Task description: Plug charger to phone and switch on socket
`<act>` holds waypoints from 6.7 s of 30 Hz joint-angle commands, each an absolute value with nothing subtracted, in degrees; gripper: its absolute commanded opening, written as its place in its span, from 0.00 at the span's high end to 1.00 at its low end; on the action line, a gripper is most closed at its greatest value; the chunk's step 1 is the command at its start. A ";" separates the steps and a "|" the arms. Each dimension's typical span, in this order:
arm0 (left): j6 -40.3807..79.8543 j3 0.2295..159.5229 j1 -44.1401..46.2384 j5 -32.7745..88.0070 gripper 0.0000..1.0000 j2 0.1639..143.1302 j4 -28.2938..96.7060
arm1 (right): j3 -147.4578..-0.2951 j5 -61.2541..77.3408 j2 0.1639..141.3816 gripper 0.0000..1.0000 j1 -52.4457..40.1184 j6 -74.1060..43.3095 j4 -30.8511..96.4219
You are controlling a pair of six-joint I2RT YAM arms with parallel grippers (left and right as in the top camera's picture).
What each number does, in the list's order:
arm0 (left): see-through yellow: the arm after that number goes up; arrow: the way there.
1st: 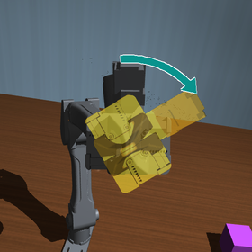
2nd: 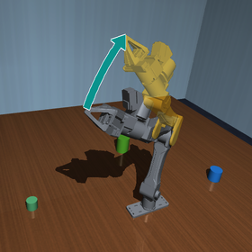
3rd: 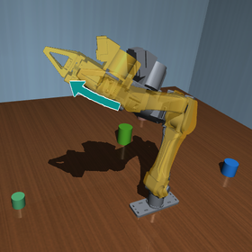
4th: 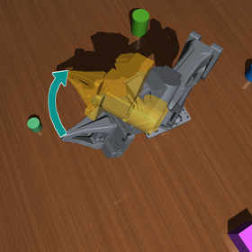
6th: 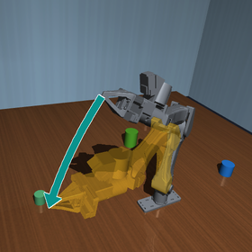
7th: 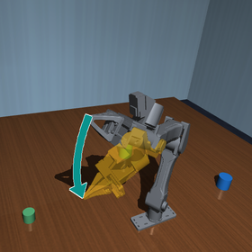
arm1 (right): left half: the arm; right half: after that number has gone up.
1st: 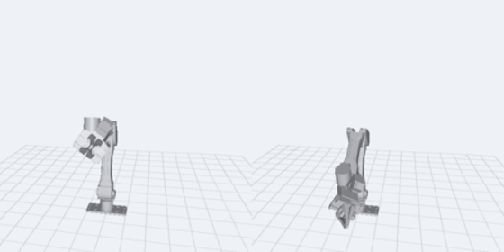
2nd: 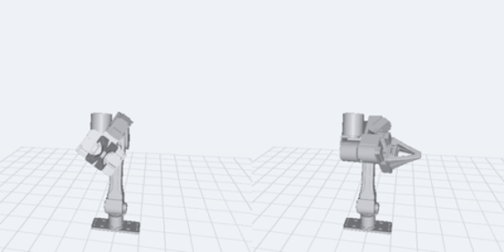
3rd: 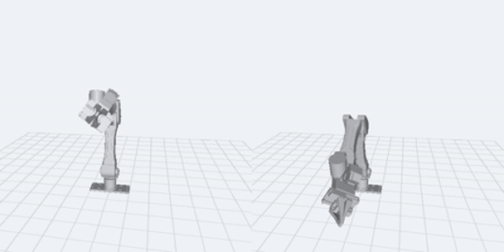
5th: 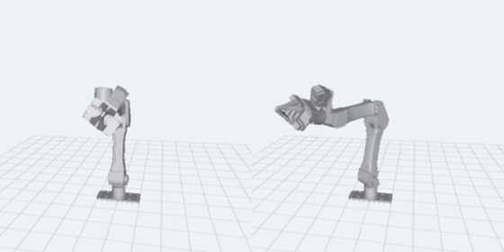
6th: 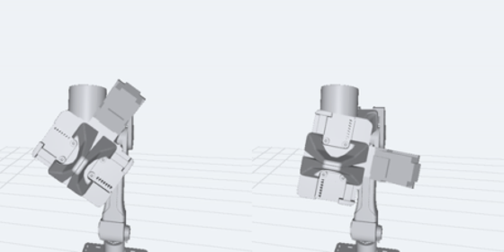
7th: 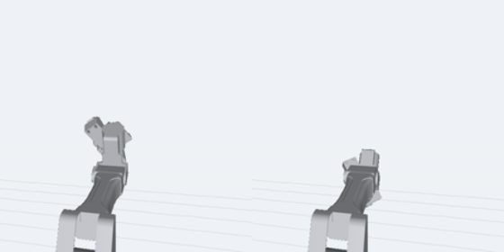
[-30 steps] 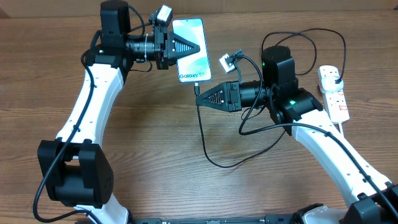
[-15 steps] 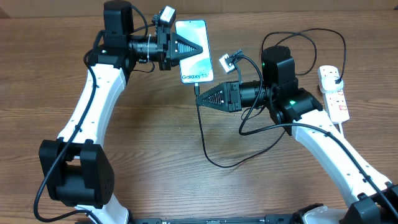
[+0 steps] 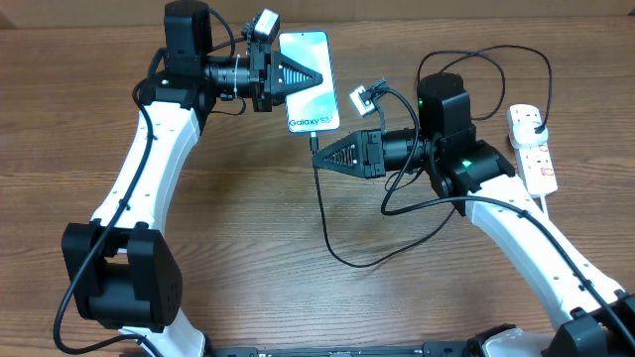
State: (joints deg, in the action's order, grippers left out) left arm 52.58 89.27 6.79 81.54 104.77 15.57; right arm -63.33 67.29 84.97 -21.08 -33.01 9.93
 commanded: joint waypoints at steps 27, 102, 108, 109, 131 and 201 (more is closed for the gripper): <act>51.70 90.15 7.11 79.92 0.96 102.30 13.04 | -64.14 72.55 84.93 0.96 -20.23 -33.01 9.74; 47.79 90.15 10.22 87.64 0.96 102.32 13.26 | -64.14 65.32 84.93 0.96 -18.24 -36.47 5.17; 47.75 90.15 10.20 88.53 0.96 102.32 13.23 | -64.14 63.53 84.93 0.96 -18.24 -38.28 2.83; 47.75 90.15 10.20 88.49 0.96 102.32 13.23 | -64.14 63.68 84.93 0.96 -18.24 -39.13 2.00; 47.72 90.15 10.09 85.36 0.96 102.32 12.97 | -64.14 69.84 84.93 0.65 -18.31 -38.57 5.72; 44.53 90.13 10.52 90.06 0.96 102.32 13.04 | -64.14 64.12 84.93 0.74 -17.34 -45.32 -3.03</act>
State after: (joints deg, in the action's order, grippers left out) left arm 47.59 90.15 9.23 83.15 104.36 12.49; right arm -62.57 70.02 85.47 -19.22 -45.47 -0.38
